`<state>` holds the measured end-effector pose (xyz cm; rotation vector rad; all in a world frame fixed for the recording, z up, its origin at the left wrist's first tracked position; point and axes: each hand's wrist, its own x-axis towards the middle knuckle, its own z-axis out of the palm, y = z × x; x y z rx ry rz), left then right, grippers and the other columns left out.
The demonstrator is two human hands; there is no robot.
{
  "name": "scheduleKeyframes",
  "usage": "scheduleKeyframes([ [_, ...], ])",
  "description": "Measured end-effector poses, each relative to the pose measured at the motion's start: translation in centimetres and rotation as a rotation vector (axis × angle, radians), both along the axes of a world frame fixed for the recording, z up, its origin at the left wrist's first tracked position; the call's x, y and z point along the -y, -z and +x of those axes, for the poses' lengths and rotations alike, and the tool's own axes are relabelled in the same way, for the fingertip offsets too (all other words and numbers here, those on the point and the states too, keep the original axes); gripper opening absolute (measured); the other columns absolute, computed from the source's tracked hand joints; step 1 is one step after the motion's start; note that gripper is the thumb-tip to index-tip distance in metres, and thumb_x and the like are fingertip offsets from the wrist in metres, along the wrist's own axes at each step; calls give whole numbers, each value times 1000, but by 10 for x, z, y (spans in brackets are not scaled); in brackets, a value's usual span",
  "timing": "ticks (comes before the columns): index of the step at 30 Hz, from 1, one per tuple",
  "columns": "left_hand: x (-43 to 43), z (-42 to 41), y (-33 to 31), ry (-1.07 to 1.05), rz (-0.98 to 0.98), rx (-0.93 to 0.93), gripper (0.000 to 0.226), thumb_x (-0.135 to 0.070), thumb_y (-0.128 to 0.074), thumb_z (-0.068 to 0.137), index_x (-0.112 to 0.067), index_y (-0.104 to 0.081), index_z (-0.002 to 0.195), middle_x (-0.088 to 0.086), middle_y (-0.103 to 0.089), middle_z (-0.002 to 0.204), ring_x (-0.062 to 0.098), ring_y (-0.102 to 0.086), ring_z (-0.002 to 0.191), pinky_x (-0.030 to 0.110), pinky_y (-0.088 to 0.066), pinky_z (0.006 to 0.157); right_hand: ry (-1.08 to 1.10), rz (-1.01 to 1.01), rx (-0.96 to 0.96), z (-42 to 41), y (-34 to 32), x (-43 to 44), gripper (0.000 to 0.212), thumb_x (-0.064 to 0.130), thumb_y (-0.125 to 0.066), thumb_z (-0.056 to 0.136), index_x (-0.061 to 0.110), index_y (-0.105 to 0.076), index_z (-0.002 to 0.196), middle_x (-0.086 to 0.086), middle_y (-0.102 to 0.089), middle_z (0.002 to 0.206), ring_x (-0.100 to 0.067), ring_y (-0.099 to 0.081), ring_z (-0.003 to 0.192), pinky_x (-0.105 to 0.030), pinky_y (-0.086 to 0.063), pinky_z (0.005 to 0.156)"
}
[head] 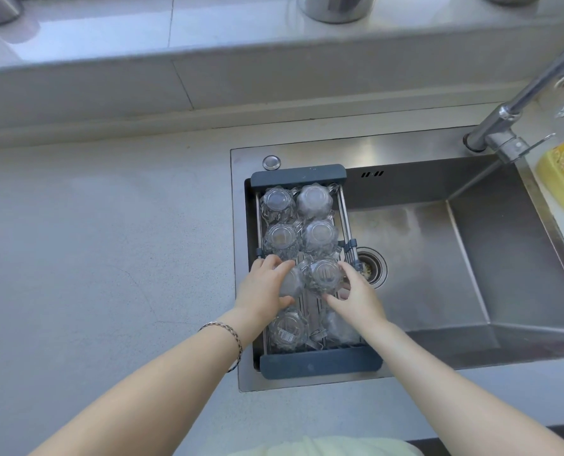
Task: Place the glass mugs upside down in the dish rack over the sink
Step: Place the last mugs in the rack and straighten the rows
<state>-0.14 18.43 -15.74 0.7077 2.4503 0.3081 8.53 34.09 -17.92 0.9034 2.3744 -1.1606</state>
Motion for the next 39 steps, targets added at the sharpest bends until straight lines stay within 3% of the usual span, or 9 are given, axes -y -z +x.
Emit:
scheduleKeyframes([
  [4,1,5,-2,-9,7,-16,74,-32,-66,84,-25,-25,145,6,-33,147,25,-31,134,36,-39,105,-53,-108,55,-3,-4,-3,81,25,-64,85,22,-14,148,-6,-35,151,-26,-42,133,-39,-38,109],
  [7,8,17,-7,-3,57,-95,72,-33,-64,86,-21,-25,146,12,-22,154,29,-22,143,42,-25,118,-53,-175,16,1,-19,-11,82,22,-66,84,12,-15,148,-8,-32,152,-23,-36,138,-37,-30,114],
  [12,32,46,-6,466,97,-112,61,-19,-74,61,-20,-59,120,5,-62,128,25,-62,113,39,-56,88,-346,-8,-10,34,-47,-18,68,18,-65,80,24,-35,140,0,-36,147,-17,-35,136,-29,-28,111],
  [17,18,54,-8,489,-129,-21,66,0,-51,83,-23,-33,142,5,-23,156,26,-23,141,42,-31,110,-587,192,161,41,-39,-1,72,29,-65,78,32,-31,142,-1,-27,151,-24,-29,137,-37,-37,108],
  [24,14,50,-9,465,-153,38,60,-2,-55,80,-22,-41,135,3,-39,142,28,-35,127,41,-47,97,-723,326,157,24,-49,-3,63,34,-68,76,28,-45,134,-3,-47,133,-29,-48,117,-34,-41,96],
  [29,20,56,-11,293,-91,57,59,-6,-56,82,-23,-41,136,0,-42,140,28,-38,121,40,-50,91,-564,337,36,34,-73,-6,61,39,-68,74,28,-49,131,0,-53,129,-26,-52,115,-30,-44,93],
  [33,16,66,-12,24,-62,92,52,-24,-62,83,-21,-44,132,3,-46,133,28,-41,116,38,-51,90,-210,256,26,48,-91,-10,55,43,-70,72,26,-54,122,-4,-56,115,-26,-58,106,-30,-44,85],
  [36,6,67,-15,-204,-41,128,47,-30,-65,81,-19,-50,123,8,-50,125,29,-45,112,39,-49,92,13,161,45,55,-88,-10,57,45,-71,71,23,-55,122,-6,-56,118,-24,-56,111,-30,-43,89],
  [39,-2,67,-14,-251,-81,121,47,-30,-65,80,-16,-49,122,12,-49,123,32,-44,113,40,-47,92,158,97,84,59,-78,-7,57,48,-68,73,19,-58,121,-10,-60,120,-27,-56,113,-35,-46,94],
])
